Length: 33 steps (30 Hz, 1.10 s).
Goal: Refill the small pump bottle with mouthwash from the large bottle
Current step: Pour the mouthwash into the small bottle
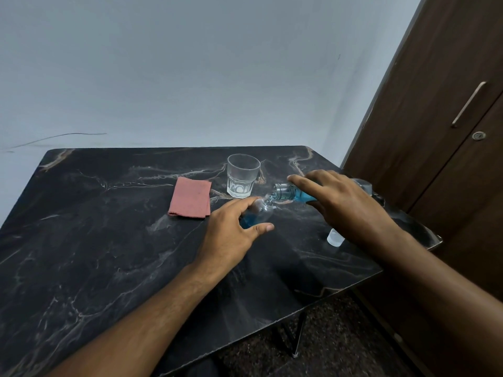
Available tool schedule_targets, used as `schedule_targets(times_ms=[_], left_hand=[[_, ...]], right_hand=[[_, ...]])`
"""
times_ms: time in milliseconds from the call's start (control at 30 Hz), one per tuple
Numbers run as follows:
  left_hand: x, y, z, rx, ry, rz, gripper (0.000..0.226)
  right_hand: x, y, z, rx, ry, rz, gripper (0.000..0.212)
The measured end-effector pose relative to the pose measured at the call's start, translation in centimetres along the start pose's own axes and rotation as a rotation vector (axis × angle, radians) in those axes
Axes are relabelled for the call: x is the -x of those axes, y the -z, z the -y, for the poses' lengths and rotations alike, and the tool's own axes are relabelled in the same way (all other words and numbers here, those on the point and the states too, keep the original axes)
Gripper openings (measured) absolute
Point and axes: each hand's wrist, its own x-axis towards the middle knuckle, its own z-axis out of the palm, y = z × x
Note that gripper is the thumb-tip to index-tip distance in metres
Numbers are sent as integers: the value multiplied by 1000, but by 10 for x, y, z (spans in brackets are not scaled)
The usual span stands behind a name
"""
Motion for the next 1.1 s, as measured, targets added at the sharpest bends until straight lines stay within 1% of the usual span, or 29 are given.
schedule_targets(times_ms=[300,733,1100], left_hand=[[0,0,0,-4,-10,-10,57],[0,1,-2,-4,-15,-6,53],[0,1,-4,-1,-17,-4,56]], right_hand=[[-1,2,1,3,7,1,70],[-1,5,1,6,-3,27,67],[-2,5,-1,7,12,23,67]])
